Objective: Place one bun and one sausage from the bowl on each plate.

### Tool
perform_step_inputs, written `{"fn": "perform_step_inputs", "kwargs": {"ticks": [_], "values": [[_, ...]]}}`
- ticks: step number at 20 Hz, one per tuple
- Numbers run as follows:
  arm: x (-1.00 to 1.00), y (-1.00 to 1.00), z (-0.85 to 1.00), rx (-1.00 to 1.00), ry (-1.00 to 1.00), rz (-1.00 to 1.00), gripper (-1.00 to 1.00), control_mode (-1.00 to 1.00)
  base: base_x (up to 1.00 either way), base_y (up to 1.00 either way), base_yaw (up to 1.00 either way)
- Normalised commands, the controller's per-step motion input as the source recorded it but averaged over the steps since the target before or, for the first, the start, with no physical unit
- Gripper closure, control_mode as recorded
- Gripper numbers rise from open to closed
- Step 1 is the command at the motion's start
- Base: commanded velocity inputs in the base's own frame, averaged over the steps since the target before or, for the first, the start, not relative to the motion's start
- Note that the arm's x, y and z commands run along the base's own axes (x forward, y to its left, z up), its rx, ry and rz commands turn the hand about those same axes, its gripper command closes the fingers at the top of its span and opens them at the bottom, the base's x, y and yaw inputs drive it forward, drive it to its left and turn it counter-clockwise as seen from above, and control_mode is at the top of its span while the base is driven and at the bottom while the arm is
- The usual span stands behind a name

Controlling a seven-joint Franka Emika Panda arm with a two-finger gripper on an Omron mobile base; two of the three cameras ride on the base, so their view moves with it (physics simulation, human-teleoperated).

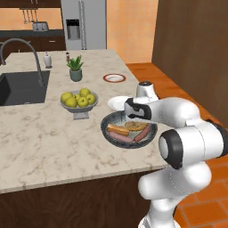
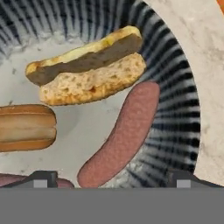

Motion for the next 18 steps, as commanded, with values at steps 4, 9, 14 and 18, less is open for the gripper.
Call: {"fn": "perform_step_inputs", "kwargs": {"ticks": [4, 9, 14, 18], "values": [[-0.14, -0.33, -0.45, 0.01, 0.23, -0.07, -1.00, -1.00, 0.00, 0.00, 0.00], [0.19, 0.01, -0.22, -0.01, 0.08, 0.00, -1.00, -1.00, 0.00, 0.00, 0.00], [0.00, 0.01, -0.44, -0.04, 0.06, -0.04, -1.00, -1.00, 0.00, 0.00, 0.00], [0.00, 0.07, -0.42, -0.04, 0.00, -0.06, -1.00, -1.00, 0.00, 0.00, 0.00]]}}
